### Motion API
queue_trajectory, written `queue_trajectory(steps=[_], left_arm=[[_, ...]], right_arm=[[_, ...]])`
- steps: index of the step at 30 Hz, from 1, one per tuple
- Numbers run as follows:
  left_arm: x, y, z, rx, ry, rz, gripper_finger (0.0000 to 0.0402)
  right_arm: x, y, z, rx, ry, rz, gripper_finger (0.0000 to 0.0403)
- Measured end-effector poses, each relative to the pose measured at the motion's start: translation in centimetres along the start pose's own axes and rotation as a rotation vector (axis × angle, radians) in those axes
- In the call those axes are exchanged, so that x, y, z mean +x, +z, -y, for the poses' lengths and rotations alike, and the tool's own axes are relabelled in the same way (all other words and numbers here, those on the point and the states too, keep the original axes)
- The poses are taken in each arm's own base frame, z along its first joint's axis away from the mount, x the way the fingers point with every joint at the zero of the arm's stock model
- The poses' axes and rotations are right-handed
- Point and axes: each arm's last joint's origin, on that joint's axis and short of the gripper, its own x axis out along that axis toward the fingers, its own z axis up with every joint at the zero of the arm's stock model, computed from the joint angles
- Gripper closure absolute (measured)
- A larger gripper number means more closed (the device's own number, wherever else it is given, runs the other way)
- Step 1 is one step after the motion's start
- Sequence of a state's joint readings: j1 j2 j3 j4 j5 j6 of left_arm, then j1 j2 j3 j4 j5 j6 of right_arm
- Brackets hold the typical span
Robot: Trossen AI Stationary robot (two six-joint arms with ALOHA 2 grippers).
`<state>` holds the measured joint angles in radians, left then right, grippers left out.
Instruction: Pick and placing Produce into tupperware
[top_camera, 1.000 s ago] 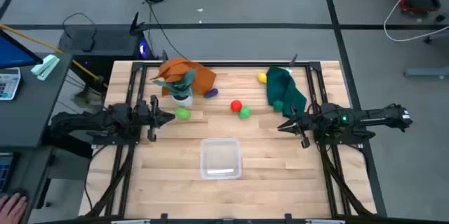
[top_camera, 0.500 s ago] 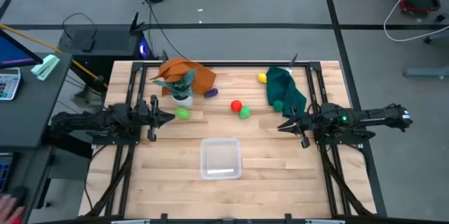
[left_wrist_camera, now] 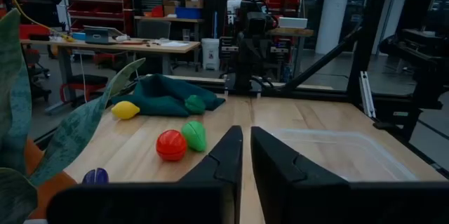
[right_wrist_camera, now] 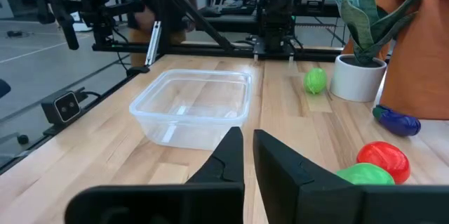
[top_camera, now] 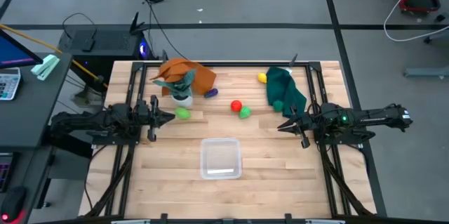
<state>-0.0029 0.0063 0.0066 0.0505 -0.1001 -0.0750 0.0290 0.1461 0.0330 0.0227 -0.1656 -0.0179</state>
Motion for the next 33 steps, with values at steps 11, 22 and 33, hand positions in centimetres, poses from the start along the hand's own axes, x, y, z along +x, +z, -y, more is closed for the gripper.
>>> queue_trajectory(steps=[11, 22, 33], left_arm=[[0.00, 0.00, 0.00, 0.000, 0.000, 0.000, 0.0366], [0.00, 0.00, 0.00, 0.000, 0.000, 0.000, 0.0368], [0.00, 0.00, 0.00, 0.000, 0.000, 0.000, 0.0362]], right_arm=[[0.00, 0.00, 0.00, 0.000, 0.000, 0.000, 0.0401], [0.00, 0.00, 0.00, 0.000, 0.000, 0.000, 0.0401], [0.00, 0.00, 0.00, 0.000, 0.000, 0.000, 0.0401]])
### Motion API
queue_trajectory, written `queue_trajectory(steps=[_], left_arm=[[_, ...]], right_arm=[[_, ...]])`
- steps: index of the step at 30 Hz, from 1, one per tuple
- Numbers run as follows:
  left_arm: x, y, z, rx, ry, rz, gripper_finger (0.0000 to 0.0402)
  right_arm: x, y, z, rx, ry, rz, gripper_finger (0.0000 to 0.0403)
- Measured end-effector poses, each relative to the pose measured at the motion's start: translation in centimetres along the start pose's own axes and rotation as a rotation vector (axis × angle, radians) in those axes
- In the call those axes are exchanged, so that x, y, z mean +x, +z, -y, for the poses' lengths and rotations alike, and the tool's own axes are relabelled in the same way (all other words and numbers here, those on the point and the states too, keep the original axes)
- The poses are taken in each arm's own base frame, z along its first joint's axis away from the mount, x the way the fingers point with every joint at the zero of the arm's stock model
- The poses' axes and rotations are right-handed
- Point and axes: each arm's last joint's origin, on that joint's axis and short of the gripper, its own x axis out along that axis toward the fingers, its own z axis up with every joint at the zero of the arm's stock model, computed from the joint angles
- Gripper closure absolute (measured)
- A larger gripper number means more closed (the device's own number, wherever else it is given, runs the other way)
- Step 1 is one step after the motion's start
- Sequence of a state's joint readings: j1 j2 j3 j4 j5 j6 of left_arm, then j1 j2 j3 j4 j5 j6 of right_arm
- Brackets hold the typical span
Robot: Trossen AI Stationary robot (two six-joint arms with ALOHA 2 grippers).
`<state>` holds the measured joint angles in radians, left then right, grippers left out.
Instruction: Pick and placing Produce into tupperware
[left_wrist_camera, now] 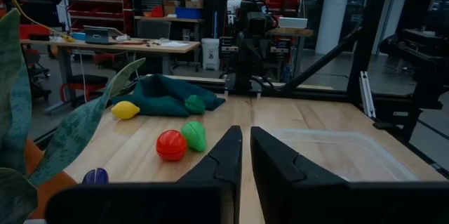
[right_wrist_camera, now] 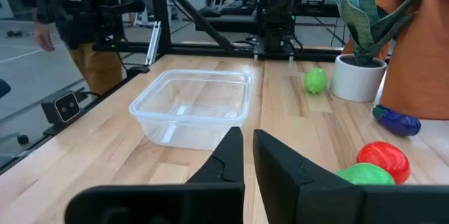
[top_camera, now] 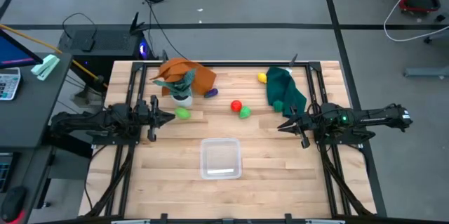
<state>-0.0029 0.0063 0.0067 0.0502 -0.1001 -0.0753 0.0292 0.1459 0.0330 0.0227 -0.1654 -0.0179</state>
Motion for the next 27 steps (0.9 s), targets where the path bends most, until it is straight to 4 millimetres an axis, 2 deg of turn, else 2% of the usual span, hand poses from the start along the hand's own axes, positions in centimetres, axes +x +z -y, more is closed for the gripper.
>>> queue_trajectory(steps=[10, 20, 27], left_arm=[[0.00, 0.00, 0.00, 0.000, 0.000, 0.000, 0.0373], [0.00, 0.00, 0.00, 0.000, 0.000, 0.000, 0.0362], [0.00, 0.00, 0.00, 0.000, 0.000, 0.000, 0.0370]], right_arm=[[0.00, -0.01, 0.00, 0.000, 0.000, 0.000, 0.0401], [0.00, -0.01, 0.00, 0.000, 0.000, -0.001, 0.0401], [0.00, -0.01, 0.00, 0.000, 0.000, 0.000, 0.0401]])
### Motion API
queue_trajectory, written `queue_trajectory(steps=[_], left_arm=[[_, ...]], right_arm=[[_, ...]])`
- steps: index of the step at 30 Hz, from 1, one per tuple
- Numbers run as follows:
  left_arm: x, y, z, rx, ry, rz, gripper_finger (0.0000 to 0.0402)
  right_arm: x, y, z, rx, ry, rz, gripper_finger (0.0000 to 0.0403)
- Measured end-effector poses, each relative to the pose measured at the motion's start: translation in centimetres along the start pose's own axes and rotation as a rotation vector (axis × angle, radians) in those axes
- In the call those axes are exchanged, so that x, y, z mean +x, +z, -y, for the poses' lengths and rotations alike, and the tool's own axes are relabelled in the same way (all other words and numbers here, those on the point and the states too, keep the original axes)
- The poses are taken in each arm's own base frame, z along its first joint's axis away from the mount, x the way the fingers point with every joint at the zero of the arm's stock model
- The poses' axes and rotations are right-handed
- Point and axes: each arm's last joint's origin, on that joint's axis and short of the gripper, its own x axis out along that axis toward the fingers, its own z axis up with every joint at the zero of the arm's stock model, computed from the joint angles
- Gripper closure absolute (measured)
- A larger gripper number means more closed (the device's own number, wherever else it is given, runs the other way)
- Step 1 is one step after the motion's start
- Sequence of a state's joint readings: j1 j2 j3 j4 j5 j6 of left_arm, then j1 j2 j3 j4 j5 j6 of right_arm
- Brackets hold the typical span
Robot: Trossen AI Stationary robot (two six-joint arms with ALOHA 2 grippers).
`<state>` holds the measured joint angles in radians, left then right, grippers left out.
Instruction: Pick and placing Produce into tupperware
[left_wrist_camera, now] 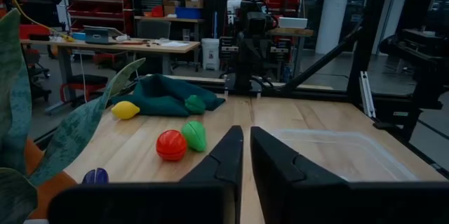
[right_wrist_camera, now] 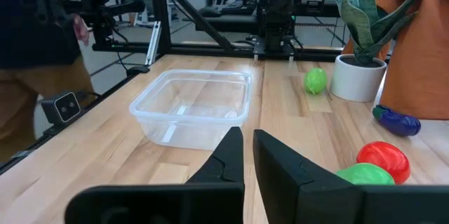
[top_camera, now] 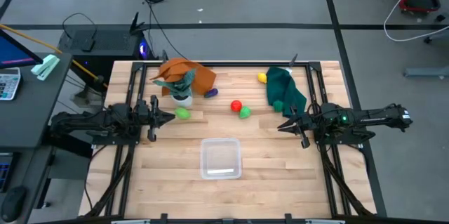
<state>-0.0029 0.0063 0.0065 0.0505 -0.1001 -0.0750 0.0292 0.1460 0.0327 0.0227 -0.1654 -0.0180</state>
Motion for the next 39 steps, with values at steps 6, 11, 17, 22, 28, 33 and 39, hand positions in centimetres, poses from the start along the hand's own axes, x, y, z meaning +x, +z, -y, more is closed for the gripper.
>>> queue_trajectory(steps=[6, 11, 17, 22, 28, 33, 39], left_arm=[[0.00, 0.00, 0.00, 0.000, 0.000, 0.000, 0.0372], [0.00, 0.00, 0.00, 0.000, 0.000, 0.000, 0.0364], [0.00, 0.01, 0.00, 0.000, 0.000, 0.000, 0.0368], [0.00, 0.00, 0.00, 0.000, 0.000, 0.000, 0.0373], [0.00, -0.01, 0.00, 0.006, 0.000, 0.000, 0.0365], [0.00, -0.01, 0.00, 0.006, 0.000, 0.000, 0.0366], [0.00, 0.00, 0.00, 0.006, 0.000, 0.000, 0.0373]], right_arm=[[0.00, -0.01, 0.00, 0.000, 0.000, 0.000, 0.0401], [0.00, 0.00, 0.00, 0.000, 0.000, 0.000, 0.0401], [0.00, 0.01, 0.00, 0.000, 0.000, 0.000, 0.0402], [0.00, -0.01, 0.00, 0.000, 0.000, 0.000, 0.0401], [0.00, 0.01, 0.00, 0.000, 0.000, 0.000, 0.0401], [0.00, 0.00, 0.00, 0.000, 0.000, 0.000, 0.0401], [0.00, 0.00, 0.00, 0.000, 0.000, 0.000, 0.0401]])
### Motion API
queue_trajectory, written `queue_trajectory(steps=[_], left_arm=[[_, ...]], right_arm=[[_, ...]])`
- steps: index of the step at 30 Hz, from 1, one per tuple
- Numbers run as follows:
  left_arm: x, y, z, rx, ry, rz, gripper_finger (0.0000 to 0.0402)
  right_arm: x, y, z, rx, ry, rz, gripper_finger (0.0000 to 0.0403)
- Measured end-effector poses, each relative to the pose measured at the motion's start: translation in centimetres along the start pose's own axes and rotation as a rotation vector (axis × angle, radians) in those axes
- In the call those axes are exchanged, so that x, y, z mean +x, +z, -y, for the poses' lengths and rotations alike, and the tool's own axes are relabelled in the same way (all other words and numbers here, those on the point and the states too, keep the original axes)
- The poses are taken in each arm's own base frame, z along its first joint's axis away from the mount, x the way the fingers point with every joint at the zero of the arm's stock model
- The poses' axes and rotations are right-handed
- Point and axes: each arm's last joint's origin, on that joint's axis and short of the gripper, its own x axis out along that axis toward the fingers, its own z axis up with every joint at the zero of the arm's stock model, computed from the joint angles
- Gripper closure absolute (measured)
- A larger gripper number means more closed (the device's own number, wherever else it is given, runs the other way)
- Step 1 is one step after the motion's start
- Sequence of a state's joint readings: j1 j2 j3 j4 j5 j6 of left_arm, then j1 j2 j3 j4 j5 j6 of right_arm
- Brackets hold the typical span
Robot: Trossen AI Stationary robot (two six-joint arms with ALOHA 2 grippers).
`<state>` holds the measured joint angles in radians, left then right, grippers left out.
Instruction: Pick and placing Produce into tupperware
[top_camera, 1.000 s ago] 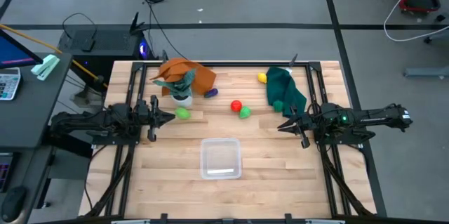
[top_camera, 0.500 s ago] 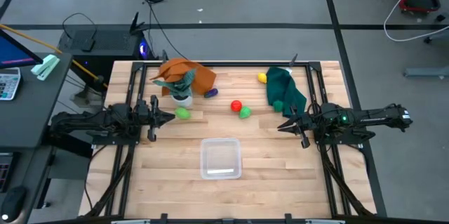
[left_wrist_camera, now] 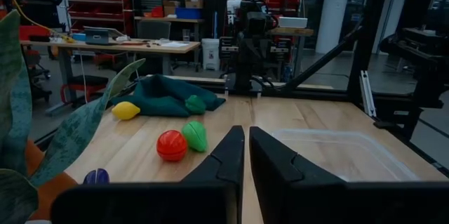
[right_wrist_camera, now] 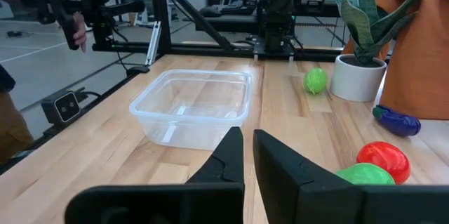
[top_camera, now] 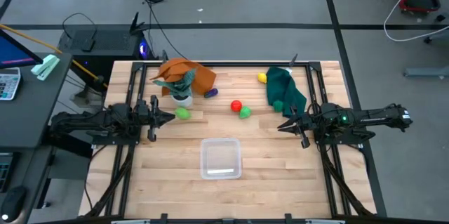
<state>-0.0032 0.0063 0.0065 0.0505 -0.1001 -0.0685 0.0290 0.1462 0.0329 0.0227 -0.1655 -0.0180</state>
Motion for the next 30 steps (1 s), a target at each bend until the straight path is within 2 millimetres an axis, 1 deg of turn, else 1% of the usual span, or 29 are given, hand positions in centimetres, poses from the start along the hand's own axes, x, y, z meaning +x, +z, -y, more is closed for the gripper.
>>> queue_trajectory(steps=[8, 17, 26, 30], left_arm=[[0.00, 0.00, 0.00, 0.001, 0.000, 0.000, 0.0363], [0.00, 0.01, 0.00, 0.001, 0.000, 0.000, 0.0373], [0.00, 0.00, 0.00, 0.002, 0.000, 0.000, 0.0362], [0.00, 0.00, 0.00, 0.002, 0.000, 0.000, 0.0364]], right_arm=[[0.00, 0.00, 0.00, 0.000, 0.000, 0.000, 0.0402], [0.00, 0.00, 0.00, 0.000, 0.000, 0.000, 0.0401], [0.00, 0.00, 0.00, 0.000, 0.000, 0.000, 0.0401], [0.00, 0.00, 0.00, -0.002, 0.000, 0.000, 0.0402]])
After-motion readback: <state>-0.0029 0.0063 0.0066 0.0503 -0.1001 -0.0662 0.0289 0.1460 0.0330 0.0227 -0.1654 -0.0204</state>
